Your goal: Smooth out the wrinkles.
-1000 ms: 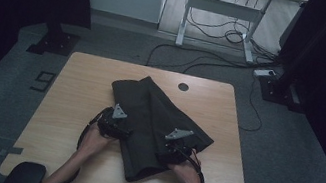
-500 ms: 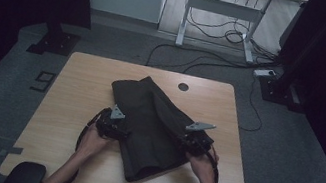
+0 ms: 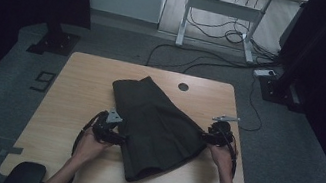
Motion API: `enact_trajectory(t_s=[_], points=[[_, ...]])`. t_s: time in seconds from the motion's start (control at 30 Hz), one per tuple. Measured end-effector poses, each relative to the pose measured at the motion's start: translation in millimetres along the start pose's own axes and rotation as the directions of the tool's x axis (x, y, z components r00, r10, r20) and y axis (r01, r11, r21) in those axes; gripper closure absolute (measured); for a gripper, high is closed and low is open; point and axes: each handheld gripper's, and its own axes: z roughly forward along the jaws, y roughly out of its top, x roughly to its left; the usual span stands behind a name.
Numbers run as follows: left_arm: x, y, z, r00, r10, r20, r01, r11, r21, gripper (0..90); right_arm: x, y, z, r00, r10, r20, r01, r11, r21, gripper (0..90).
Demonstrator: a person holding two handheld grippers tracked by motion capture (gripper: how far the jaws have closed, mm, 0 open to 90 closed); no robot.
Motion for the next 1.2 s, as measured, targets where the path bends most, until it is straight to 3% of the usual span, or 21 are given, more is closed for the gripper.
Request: enact_trajectory(t_s=[0.1, 0.23, 0.33, 0.47, 0.53, 0.7, 0.93, 1.07, 1.2], points=[[-9.7, -3.4, 4.2, 0.9992, -0.019, 0.035, 0.019, 0.9997, 0.015, 8.3, -2.9, -0.1, 0.4, 0.9998, 0.005, 0.018, -0.005, 1.0, -0.028, 34.2], [-23.6, -8.7, 14.7, 0.9991, -0.006, 0.042, 0.004, 0.9989, 0.047, 5.4, -7.3, -5.4, 13.8, 0.9976, -0.019, 0.066, 0.018, 1.0, 0.013, 33.1], [-23.1, -13.5, 19.2, 0.9994, -0.021, 0.029, 0.019, 0.9982, 0.057, 4.2, -12.4, -17.4, 26.0, 0.9941, -0.008, 0.108, 0.002, 0.998, 0.062, 35.4], [-16.9, -16.4, 20.7, 0.9994, -0.03, 0.018, 0.029, 0.9975, 0.064, 3.0, -14.2, -27.2, 25.9, 0.9936, 0.031, 0.109, -0.033, 0.999, 0.018, 39.1], [-14.1, -16.7, 20.3, 0.9994, -0.033, 0.01, 0.033, 0.9973, 0.066, 1.8, -9.5, -28.2, 23.5, 0.9942, 0.006, 0.108, -0.009, 1.0, 0.024, 44.2], [-1.6, -20.5, 14.1, 0.999, -0.035, -0.028, 0.037, 0.9967, 0.073, 1.7, 7.3, -34.2, 14.4, 0.994, -0.062, 0.09, 0.057, 0.997, 0.058, 44.7], [27.9, -27.7, 2.4, 0.9934, -0.053, -0.102, 0.063, 0.9939, 0.091, 1.4, 38.3, -51.6, 0.9, 0.9938, -0.11, 0.018, 0.109, 0.992, 0.06, 41.0], [45.5, -31.7, -4.6, 0.9867, -0.062, -0.151, 0.077, 0.992, 0.1, 1.1, 61.2, -60.2, -4.6, 0.9889, -0.146, -0.029, 0.147, 0.988, 0.056, 40.1], [63.3, -39.2, -10.5, 0.9751, -0.111, -0.192, 0.132, 0.9866, 0.096, 1.1, 84.5, -67.0, -8.1, 0.9813, -0.176, -0.079, 0.18, 0.983, 0.048, 39.8]])
